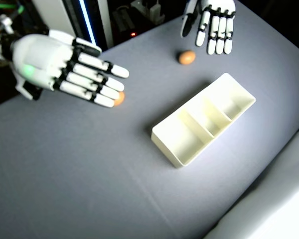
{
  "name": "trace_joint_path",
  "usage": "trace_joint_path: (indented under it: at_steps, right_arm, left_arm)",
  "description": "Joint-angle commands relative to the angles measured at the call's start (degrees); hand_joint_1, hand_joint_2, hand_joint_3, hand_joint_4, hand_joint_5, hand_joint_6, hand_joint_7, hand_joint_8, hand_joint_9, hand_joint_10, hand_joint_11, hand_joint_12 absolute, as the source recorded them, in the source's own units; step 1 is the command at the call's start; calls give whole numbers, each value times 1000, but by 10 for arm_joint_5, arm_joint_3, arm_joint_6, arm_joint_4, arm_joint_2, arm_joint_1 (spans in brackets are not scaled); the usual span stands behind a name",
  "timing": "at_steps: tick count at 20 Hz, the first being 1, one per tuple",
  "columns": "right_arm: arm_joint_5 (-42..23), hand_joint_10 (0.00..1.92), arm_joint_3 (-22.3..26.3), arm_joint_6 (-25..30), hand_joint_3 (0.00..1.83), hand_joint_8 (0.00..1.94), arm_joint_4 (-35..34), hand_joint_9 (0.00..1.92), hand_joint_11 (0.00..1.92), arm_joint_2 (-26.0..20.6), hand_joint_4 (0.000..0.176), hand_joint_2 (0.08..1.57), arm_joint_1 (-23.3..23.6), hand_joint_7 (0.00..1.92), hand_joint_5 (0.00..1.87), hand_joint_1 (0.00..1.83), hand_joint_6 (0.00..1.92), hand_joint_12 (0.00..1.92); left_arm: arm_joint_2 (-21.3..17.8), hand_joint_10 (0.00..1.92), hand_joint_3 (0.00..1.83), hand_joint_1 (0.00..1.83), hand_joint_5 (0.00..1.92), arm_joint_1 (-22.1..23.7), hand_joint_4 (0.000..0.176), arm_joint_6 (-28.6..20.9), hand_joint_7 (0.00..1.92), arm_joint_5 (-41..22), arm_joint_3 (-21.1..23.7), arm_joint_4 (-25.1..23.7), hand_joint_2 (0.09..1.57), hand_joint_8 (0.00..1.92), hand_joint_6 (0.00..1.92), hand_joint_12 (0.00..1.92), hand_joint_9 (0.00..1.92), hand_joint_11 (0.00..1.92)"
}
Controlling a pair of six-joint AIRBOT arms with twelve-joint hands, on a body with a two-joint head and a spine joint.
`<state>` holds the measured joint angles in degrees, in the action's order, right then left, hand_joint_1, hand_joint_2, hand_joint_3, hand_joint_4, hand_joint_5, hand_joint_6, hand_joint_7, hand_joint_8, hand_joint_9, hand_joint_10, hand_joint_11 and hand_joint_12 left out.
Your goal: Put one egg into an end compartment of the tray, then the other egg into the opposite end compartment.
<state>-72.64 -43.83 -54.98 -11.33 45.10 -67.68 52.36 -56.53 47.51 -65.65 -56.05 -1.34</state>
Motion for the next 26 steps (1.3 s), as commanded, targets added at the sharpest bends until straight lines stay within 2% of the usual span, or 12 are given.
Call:
trace_joint_path:
  at_steps: [1, 9, 13, 14, 16, 18, 20, 21, 22, 23, 24, 26]
  right_arm:
    - [-71, 0, 1, 3, 60, 0, 4, 0, 0, -1, 0, 1285, 2, 0, 0, 356, 0, 0]
    - [-71, 0, -4, 3, 27, 0, 3, 0, 0, -2, 0, 1268, 2, 0, 0, 348, 0, 0]
    - [-71, 0, -3, 3, 26, 0, 1, 0, 0, -1, 0, 1277, 1, 0, 0, 367, 0, 0]
    - [-71, 0, -3, 3, 24, 0, 0, 0, 0, -1, 0, 1281, -1, 0, 0, 387, 0, 0]
    - [-71, 0, -4, 3, 19, 0, 0, 0, 0, -1, 0, 1284, -2, 0, 0, 432, 0, 0]
    - [-71, 0, -5, 3, 15, 0, -2, 0, 0, -1, 0, 1284, -3, 0, 0, 449, 0, 0]
    - [-71, 0, -5, 3, 13, 0, -3, 0, 0, -1, 0, 1283, -4, 0, 0, 441, 0, 0]
    - [-71, 0, -6, 3, 13, 0, -3, 0, 0, -1, 0, 1285, -4, 0, 0, 441, 0, 0]
    - [-71, 0, -6, 3, 12, 0, -4, 0, 0, -1, 0, 1284, -4, 0, 0, 437, 0, 0]
    - [-71, 0, -6, 3, 11, 0, -4, 0, 0, -1, 0, 1282, -4, 0, 0, 430, 0, 0]
    - [-71, 0, -6, 4, 11, 0, -4, 0, 0, -1, 0, 1284, -4, 0, 0, 435, 0, 0]
    - [-71, 0, -6, 6, 12, 0, -5, 0, 0, -1, 0, 1290, -5, 0, 0, 382, 0, 0]
  left_arm:
    - [0, 0, 28, 353, 0, 7, 106, -1, 0, -70, -2, 2, 1246, 0, 0, 0, 0, 0]
    - [-10, 0, 0, 598, 0, -12, 118, -10, 0, -16, 6, -13, 1148, 0, 0, 0, 0, 0]
    - [-3, 24, 0, 659, 0, -15, 68, -19, 43, 20, 0, -22, 1170, 16, 0, 0, 53, 0]
    - [5, 44, 0, 671, 14, -15, 43, -24, 91, 32, -5, -25, 1178, 32, 6, 11, 95, 22]
    - [18, 137, 0, 741, 132, -14, 7, -30, 203, 54, -15, -25, 1174, 11, 19, 393, 124, 0]
    - [29, 329, 0, 820, 253, -14, 0, -34, 338, 71, -24, -25, 1173, 48, 80, 1148, 197, 0]
    - [41, 995, 9, 894, 222, -14, 0, -39, 423, 94, -34, -26, 1210, 135, 460, 1751, 112, 0]
    - [45, 1036, 9, 982, 270, -13, 0, -39, 481, 102, -37, -26, 1222, 174, 541, 1745, 201, 132]
    - [48, 1075, 3, 1056, 373, -13, 0, -40, 573, 109, -40, -26, 1216, 281, 523, 1699, 339, 322]
    - [48, 1377, 5, 1176, 574, -11, 0, -40, 788, 109, -41, -26, 1242, 1204, 1150, 1734, 733, 744]
    - [47, 1474, 5, 1186, 638, -8, 0, -40, 796, 100, -40, -26, 1256, 1458, 1276, 1762, 863, 844]
    - [34, 1596, 5, 1163, 631, -1, 0, -40, 738, 69, -34, -28, 1286, 1603, 1349, 1856, 789, 788]
